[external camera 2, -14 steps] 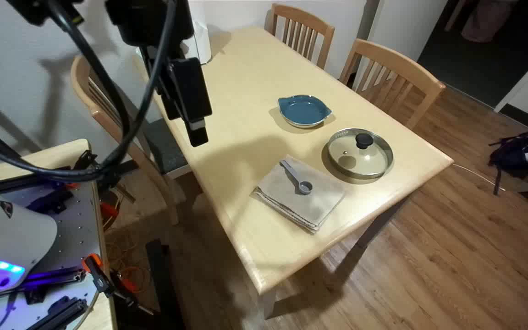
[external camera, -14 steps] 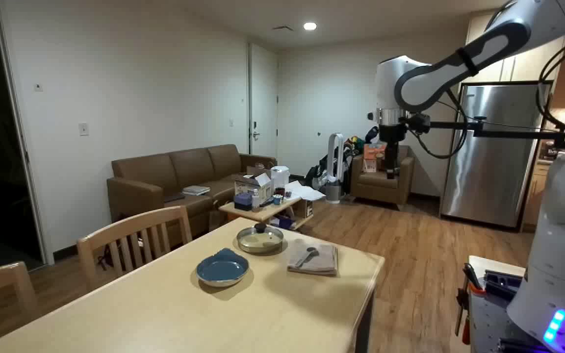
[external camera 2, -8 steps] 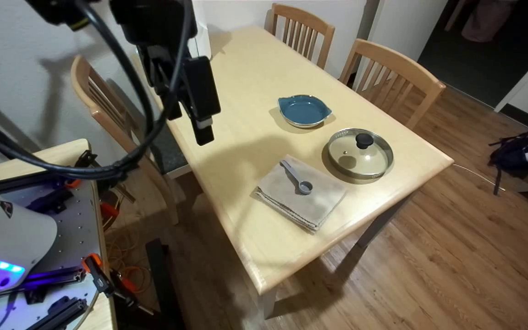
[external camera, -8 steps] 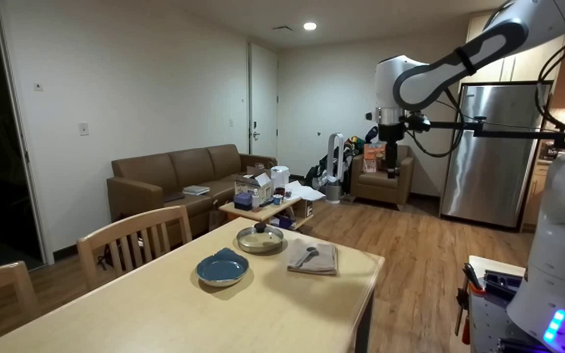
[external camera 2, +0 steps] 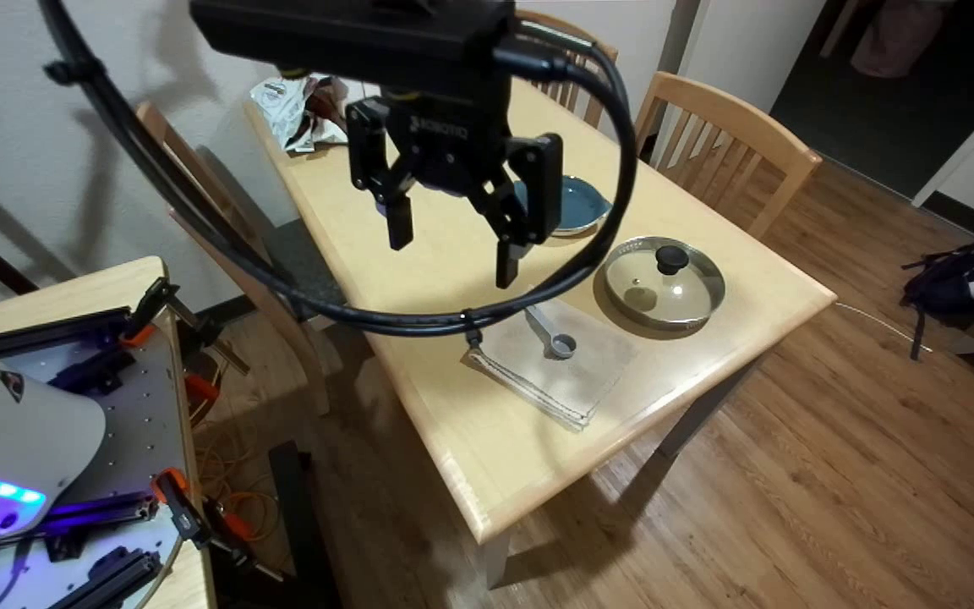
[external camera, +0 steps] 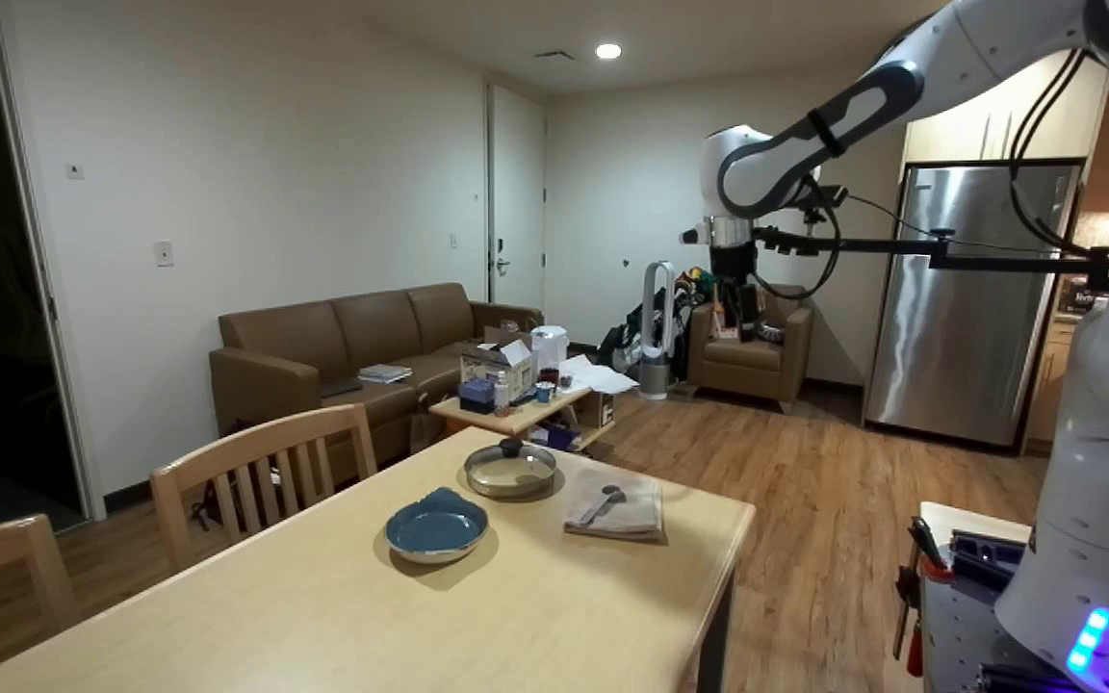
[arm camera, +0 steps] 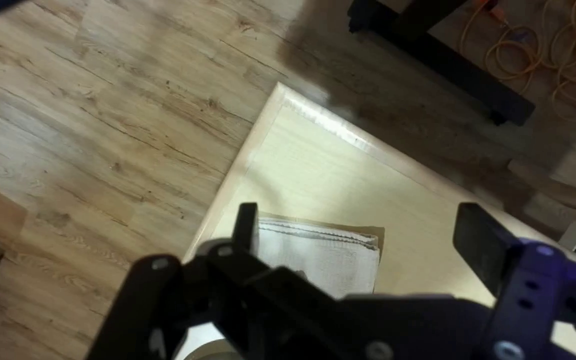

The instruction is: Place the spoon on the blue dish

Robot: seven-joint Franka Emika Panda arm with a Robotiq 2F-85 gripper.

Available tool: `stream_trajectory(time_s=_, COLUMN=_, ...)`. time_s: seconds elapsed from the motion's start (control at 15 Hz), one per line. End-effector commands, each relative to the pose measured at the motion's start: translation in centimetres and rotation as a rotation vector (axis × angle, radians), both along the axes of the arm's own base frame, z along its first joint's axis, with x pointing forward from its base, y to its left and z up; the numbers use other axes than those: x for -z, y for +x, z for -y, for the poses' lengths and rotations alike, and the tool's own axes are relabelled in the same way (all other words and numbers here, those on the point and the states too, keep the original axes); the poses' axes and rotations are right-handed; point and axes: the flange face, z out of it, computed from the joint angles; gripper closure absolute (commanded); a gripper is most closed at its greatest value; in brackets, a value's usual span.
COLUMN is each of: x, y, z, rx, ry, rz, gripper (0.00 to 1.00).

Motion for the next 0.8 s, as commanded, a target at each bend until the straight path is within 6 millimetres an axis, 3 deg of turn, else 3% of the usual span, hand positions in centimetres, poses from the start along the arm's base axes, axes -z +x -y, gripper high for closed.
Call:
stream_trajectory(time_s=0.0, x=0.3, y=0.4, z=0.1, rx=-0.007, ry=0.0, rz=-0.008, gripper=0.0)
stream_trajectory(time_s=0.33, x=1.2, y=-0.2, z=-1.3, rx=-0.247, ry=0.132, rz=-0.131, gripper=0.0)
stream_trajectory(time_s=0.6, x=1.1, y=-1.0, z=-1.1, rx=-0.425, ry=0.198, rz=-0.239, gripper=0.0)
stream_trajectory(time_s=0.67, x=1.1, y=-1.3, z=-1.0, rx=-0.445, ry=0.215, rz=-0.297, gripper=0.0)
stream_trajectory(time_s=0.73, x=1.5, y=-1.3, z=-1.4, rx=-0.385, ry=0.178, rz=-0.238, gripper=0.0)
